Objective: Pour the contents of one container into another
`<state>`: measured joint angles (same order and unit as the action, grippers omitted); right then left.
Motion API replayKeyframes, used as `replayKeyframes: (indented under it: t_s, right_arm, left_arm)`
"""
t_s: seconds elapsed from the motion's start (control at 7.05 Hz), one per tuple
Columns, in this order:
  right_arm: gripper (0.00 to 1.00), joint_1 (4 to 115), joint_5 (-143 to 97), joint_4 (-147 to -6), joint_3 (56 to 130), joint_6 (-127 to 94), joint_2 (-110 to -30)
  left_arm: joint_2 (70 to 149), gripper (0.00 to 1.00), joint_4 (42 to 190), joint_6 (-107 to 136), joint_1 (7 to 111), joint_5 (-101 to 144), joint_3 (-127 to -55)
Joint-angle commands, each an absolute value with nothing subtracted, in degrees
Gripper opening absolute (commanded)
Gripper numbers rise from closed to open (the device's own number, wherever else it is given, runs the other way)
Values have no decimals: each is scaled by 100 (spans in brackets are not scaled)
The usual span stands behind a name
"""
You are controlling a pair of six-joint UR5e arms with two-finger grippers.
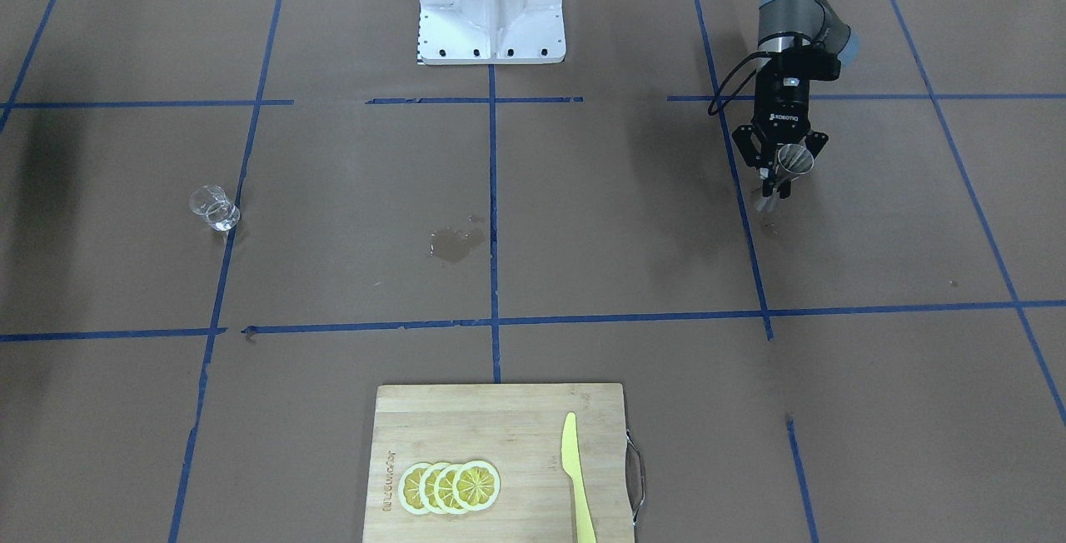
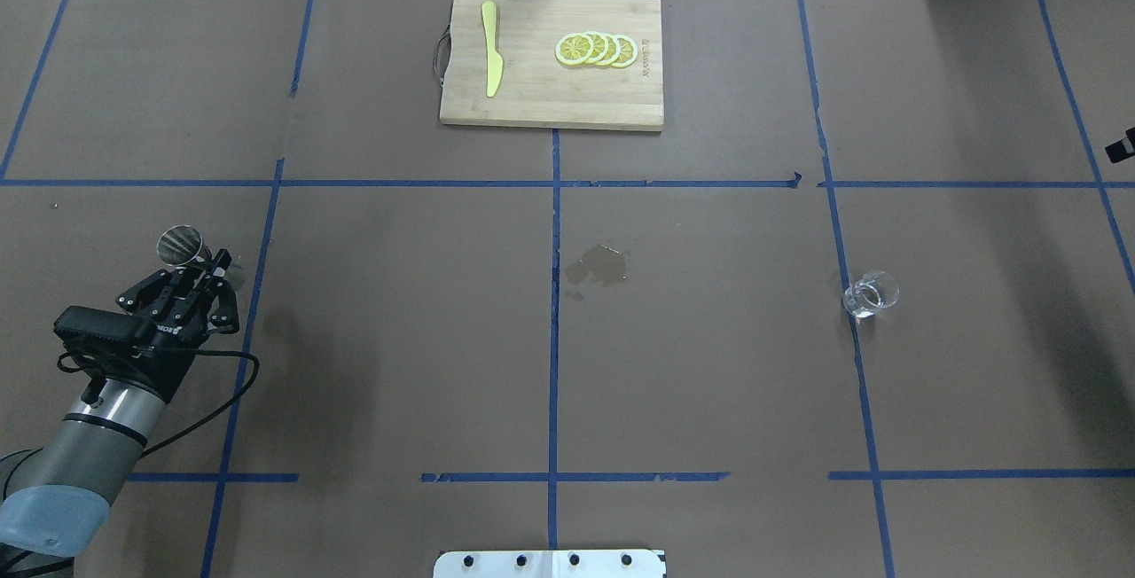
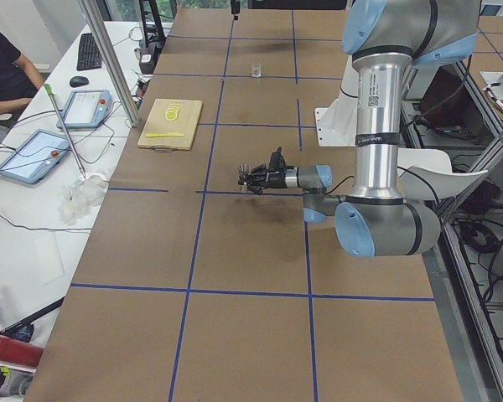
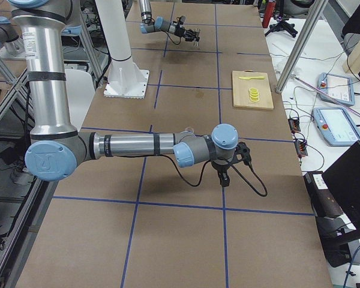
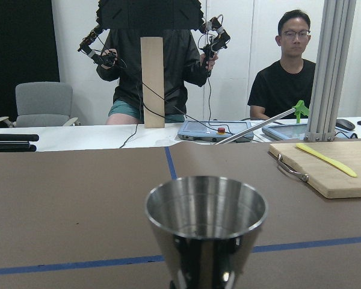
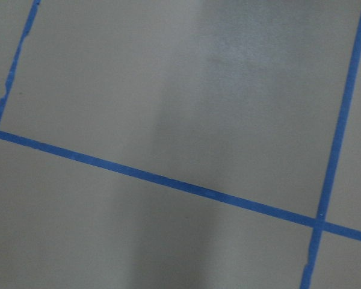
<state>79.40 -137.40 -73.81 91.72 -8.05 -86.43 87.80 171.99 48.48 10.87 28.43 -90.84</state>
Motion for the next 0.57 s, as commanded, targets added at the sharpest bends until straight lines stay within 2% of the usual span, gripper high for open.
replayKeyframes:
  t_s: [0.0, 0.28, 0.43]
  right_arm:
    - [100, 7595, -13694, -6782, 9413, -1594, -8657]
    - [100, 6537, -12488, -4521, 9404, -3976, -8849]
    - [100, 6087, -11976, -4022, 9552, -4843, -8938]
  left_arm:
    - [9426, 0, 17350, 3903, 1134, 2839, -9176]
    - [9703, 0, 17341, 3885, 1116, 2839, -9150]
    - [9738, 0, 17332, 3885, 1134, 2865, -9158]
